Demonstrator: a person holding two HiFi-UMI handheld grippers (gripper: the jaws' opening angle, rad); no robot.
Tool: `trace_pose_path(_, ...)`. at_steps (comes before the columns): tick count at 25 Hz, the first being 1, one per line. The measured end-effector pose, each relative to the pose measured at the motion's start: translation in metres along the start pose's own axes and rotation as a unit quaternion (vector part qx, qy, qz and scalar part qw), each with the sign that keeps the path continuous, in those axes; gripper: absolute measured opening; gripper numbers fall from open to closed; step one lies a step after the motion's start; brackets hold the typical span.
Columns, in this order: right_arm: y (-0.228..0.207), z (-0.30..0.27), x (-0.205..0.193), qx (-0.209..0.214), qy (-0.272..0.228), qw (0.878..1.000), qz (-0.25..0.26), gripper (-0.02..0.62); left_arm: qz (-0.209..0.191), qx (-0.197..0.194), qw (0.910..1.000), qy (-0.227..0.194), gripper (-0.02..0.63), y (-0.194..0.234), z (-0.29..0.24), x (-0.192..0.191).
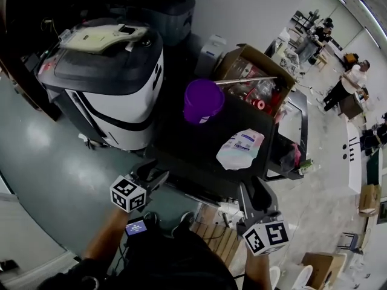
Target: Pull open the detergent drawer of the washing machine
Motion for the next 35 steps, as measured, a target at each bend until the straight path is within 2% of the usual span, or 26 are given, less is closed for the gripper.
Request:
trace_pose_path(4, -0.006, -0.01, -0.002, 0.008, 0.02, 1.0, 0.009, 0.149, 0.068, -0.003, 0.9974, 0.023, 0.259, 0.014, -0.015, -0.047)
trace_pose_path(8, -0.009, -0.019, -0.017, 0.02, 0.051, 0.998, 0.011, 0.149, 0.146, -0.004, 0.9881, 0.049, 0.26, 0.025, -0.016, -0.101)
trace_pose_path(14, -0.022, -0.024, -0.03, 0.026, 0.075, 0.997, 0.019, 0.15, 0.218, -0.01, 0.9743, 0.056, 0.276, 0.036, -0.036, -0.163)
trace_pose_path(17, -0.029, -0.027, -0.035, 0.028, 0.084, 0.996, 0.022, 0.15, 0.238, -0.011, 0.9701, 0.049, 0.296, 0.04, -0.046, -0.185)
trace_pose_path(21, -0.036, -0.03, -0.045, 0.029, 0.097, 0.995, 0.025, 0.149, 0.26, -0.022, 0.9653, 0.003, 0.318, 0.045, -0.057, -0.2)
trace_pose_path(23, -0.038, -0.032, -0.05, 0.031, 0.105, 0.994, 0.025, 0.149, 0.278, -0.025, 0.9599, -0.027, 0.318, 0.049, -0.057, -0.206)
trace_pose_path(24, -0.039, -0.033, -0.053, 0.032, 0.109, 0.993, 0.025, 0.149, 0.286, -0.022, 0.9573, -0.034, 0.342, 0.051, -0.057, -0.211)
trace_pose_path(26, -0.039, -0.035, -0.061, 0.035, 0.12, 0.992, 0.022, 0.149, 0.301, -0.015, 0.9525, -0.045, 0.344, 0.054, -0.057, -0.222)
trace_pose_path(28, -0.039, -0.036, -0.069, 0.039, 0.13, 0.991, 0.02, 0.149, 0.321, -0.022, 0.9445, -0.066, 0.344, 0.053, -0.059, -0.222)
trace_pose_path(33, -0.04, -0.04, -0.088, 0.04, 0.152, 0.987, 0.016, 0.149, 0.349, -0.072, 0.9235, -0.141, 0.37, 0.054, -0.069, -0.212)
trace_pose_path(34, -0.041, -0.04, -0.092, 0.04, 0.157, 0.987, 0.015, 0.149, 0.357, -0.075, 0.9174, -0.158, 0.386, 0.056, -0.069, -0.211)
trace_pose_path(35, -0.041, -0.039, -0.098, 0.04, 0.163, 0.986, 0.014, 0.149, 0.367, -0.076, 0.9098, -0.178, 0.439, 0.059, -0.069, -0.21)
Point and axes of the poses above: the fingertips, and each gripper's own axes: z backward along the fingers, y to its left, x out of its top, the point moved 4 cm from there along z, backward along the fingers, and after that the axes turned 11 degrees about -z, right-handed, at the moved point
